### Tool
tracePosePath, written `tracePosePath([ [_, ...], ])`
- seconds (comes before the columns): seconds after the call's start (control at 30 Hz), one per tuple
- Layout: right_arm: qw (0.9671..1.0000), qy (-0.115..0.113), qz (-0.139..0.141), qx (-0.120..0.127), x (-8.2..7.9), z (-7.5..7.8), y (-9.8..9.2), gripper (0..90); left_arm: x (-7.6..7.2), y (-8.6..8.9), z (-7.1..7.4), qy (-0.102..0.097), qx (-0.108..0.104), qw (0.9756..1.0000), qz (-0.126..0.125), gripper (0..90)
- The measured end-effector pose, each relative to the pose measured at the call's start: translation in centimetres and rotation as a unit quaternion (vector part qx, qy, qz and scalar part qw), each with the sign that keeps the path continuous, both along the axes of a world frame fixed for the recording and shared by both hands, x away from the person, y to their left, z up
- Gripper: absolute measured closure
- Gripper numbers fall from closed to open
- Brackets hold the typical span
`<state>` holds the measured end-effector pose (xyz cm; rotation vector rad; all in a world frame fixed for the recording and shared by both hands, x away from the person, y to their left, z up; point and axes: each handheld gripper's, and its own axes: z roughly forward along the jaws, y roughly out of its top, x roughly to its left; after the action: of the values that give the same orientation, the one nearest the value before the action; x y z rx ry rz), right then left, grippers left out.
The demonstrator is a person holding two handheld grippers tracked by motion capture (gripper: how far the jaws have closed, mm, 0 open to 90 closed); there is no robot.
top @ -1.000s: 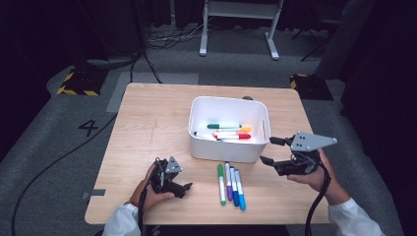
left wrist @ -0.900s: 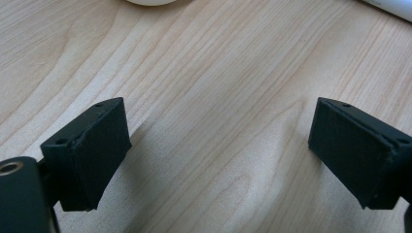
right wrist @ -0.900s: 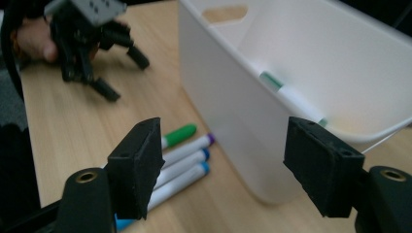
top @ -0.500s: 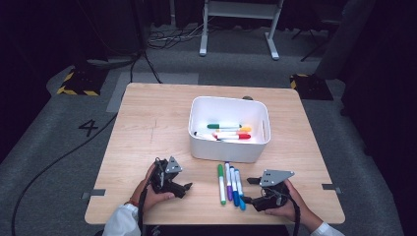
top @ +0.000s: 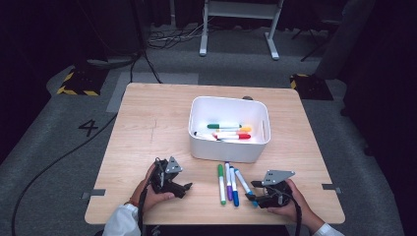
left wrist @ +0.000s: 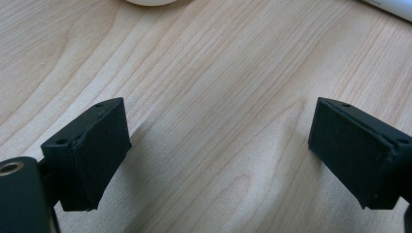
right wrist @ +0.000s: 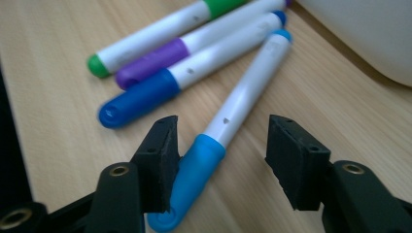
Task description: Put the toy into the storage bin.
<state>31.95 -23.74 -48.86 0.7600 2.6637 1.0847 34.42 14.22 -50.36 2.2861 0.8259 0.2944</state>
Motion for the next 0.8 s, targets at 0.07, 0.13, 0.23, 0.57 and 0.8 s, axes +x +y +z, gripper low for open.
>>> tracePosePath([
  [0.07,0.9999,-0.002,-0.016,-0.005,0.2,-0.1,-0.8,53.6,0.0,0.0,0.0,-0.001,0.001,1.0,0.0,8.1],
  [0.13,0.9993,-0.009,-0.034,-0.011,0.5,-0.3,-1.6,59.2,0.0,0.0,0.0,0.0,0.0,1.0,0.0,8.1],
  [0.23,0.999,-0.014,-0.043,-0.005,0.9,-0.4,-2.6,67.7,0.0,0.0,0.0,0.0,0.001,1.0,0.0,8.1],
  [0.57,0.9995,-0.028,-0.011,0.001,1.5,-0.1,-4.3,75.4,0.0,0.0,0.0,0.0,0.0,1.0,0.0,8.1],
  [0.8,0.9983,-0.057,-0.001,0.011,1.0,1.9,-5.1,75.5,0.0,0.0,0.0,0.0,0.0,1.0,0.0,8.1],
])
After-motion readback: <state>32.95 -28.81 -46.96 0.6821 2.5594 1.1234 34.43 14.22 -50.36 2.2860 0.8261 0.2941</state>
